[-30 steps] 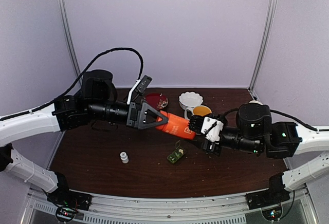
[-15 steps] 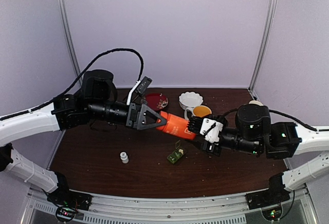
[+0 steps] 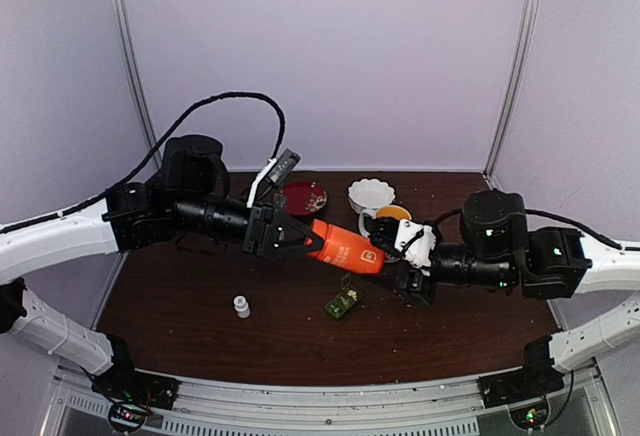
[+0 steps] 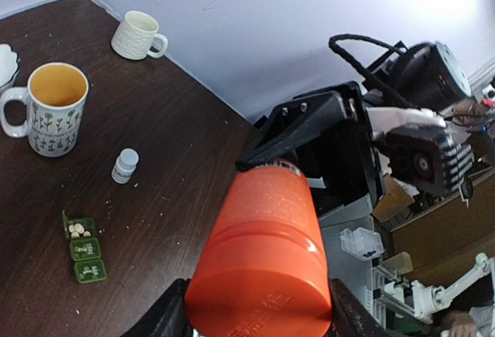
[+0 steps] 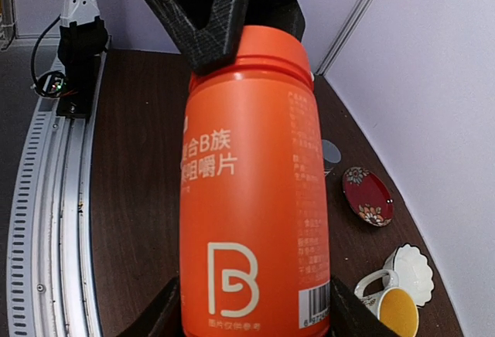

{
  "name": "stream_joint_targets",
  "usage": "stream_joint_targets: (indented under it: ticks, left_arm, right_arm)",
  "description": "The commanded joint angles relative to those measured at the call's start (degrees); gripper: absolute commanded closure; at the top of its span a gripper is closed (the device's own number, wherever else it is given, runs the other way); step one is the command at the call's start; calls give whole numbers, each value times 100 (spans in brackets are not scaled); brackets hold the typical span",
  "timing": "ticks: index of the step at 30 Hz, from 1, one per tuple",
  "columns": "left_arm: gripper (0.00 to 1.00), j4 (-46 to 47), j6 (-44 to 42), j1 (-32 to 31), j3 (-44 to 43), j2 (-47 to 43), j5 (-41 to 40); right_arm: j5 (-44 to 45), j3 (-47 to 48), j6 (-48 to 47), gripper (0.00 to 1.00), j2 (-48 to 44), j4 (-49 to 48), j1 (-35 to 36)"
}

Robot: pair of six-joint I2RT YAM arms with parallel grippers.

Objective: Sort the pills into containers
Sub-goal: Screw the lid of the pill bottle onto the pill bottle.

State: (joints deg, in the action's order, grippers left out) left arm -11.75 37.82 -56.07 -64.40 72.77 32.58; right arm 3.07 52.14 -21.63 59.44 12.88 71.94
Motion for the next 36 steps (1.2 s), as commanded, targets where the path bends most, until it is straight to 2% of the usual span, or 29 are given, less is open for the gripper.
stream_joint_targets:
  ticks: [1,4,7,10,16,23,27,29,32,36]
  left_arm:
    - [100,357,-1537,-182,-109,15,244]
    - [100,300,-2527,-327,-97,23,214]
    - [100,186,-4260,-522,-17,-18,282]
    - [100,138,-5399,-556,54,-42,291]
    - [100,-710,-8175,-655,-164,-114,222]
    - [100,-1112,-10993,-773,-83,-368,-394]
    - [100,-1201,-12484,-1010,-30,-388,-1264]
    - [100,-1115,-13091,-1116,68,-392,-1732]
    - [100,-780,-13439,-1246,230,-397,-2322]
    - [100,-471,-13570,-1282,435,-512,-2516]
  right_arm:
    - [-1884,453,711,100,-15,-153,-82]
    - [-2453,614,1042,100,36,-62,-157]
    - [-2917,652,1353,100,33,-111,-246]
    - [-3345,575,1680,100,-17,-332,-338]
    - [-3944,466,2358,100,-58,-709,-500]
    - [-4314,348,2696,100,-14,-870,-619]
    - [-4324,258,2767,100,-16,-913,-668]
    - [-4328,224,2788,100,-20,-927,-696]
    - [-4316,208,2787,100,-25,-918,-740]
    - [-4305,209,2765,100,-29,-855,-786]
